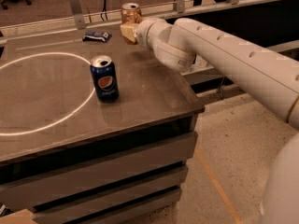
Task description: Move orange can near rxbar blueberry
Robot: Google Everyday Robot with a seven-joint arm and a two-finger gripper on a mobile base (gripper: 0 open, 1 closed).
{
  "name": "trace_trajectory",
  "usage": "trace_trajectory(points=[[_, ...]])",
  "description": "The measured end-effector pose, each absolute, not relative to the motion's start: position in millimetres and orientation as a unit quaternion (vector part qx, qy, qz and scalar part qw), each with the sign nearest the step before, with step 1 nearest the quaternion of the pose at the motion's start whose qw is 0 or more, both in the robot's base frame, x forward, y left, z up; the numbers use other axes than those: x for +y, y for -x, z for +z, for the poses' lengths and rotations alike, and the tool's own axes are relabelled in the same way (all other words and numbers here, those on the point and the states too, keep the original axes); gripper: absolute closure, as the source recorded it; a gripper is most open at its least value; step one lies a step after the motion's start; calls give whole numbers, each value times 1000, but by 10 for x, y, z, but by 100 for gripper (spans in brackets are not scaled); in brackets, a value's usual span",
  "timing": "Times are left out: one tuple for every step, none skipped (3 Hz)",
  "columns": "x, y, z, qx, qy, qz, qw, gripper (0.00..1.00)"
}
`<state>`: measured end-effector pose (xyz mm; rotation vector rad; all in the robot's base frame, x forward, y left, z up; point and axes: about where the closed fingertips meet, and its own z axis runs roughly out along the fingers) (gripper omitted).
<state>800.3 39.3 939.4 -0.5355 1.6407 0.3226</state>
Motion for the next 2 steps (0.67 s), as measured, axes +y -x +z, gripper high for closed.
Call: trace_trajectory(points=[[465, -8275, 9340, 711, 254, 122, 644, 100], [506, -8568, 9240, 711, 262, 103, 644, 100]])
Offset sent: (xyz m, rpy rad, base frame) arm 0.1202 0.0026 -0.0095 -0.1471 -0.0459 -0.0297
